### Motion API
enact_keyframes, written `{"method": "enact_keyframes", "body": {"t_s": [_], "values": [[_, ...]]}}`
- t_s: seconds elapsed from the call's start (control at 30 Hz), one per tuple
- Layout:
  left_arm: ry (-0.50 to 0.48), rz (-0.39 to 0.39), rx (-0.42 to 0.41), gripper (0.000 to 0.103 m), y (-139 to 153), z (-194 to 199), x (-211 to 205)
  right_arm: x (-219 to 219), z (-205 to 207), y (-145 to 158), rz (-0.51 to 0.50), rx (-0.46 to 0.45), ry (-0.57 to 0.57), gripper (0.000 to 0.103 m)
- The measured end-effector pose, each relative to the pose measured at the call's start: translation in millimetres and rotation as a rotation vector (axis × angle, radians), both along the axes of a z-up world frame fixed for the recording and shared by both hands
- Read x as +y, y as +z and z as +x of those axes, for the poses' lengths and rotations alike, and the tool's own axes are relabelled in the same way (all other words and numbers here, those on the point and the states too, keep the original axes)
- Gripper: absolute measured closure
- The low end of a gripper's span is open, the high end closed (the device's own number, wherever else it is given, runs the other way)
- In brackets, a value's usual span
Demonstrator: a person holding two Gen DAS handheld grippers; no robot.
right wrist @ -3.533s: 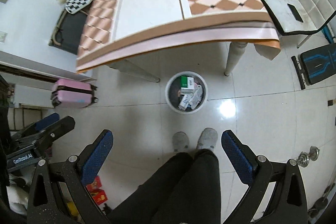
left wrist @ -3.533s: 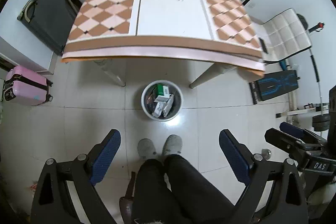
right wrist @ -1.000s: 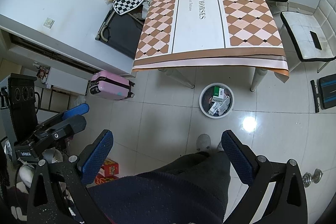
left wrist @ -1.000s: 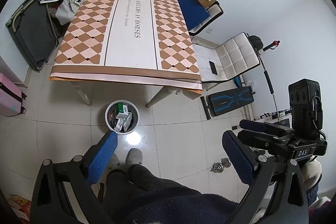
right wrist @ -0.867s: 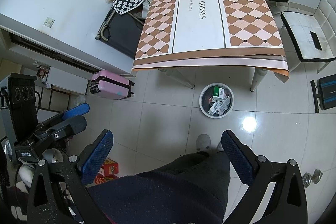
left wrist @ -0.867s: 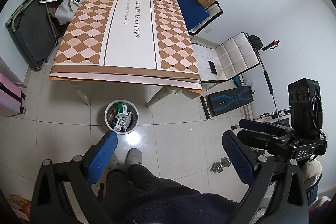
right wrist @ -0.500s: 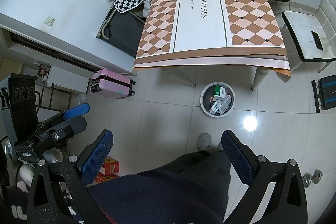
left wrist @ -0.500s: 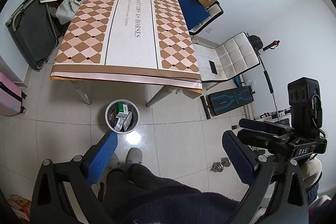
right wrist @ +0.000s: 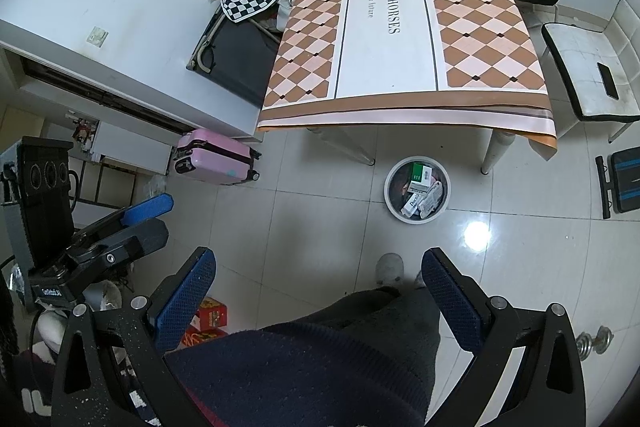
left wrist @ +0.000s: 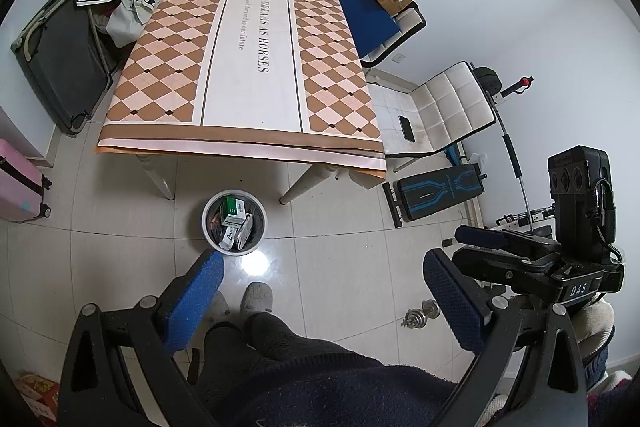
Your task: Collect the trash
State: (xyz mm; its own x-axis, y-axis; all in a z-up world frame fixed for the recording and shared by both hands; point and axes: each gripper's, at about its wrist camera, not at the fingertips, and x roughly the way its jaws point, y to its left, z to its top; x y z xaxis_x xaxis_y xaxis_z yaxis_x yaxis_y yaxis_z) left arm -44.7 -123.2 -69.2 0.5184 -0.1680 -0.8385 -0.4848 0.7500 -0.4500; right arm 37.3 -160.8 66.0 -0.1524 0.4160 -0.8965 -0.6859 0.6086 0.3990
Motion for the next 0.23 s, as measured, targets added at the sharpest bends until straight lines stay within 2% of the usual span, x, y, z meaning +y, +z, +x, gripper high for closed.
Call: {"method": "enact_keyframes", "body": {"t_s": [0.23], "values": [[0.001, -0.002, 0.001, 0.001, 0.5, -3.4, 2.1, 0.6, -1.4, 0.1, 0.0, 0.003, -0.001, 0.0]]}}
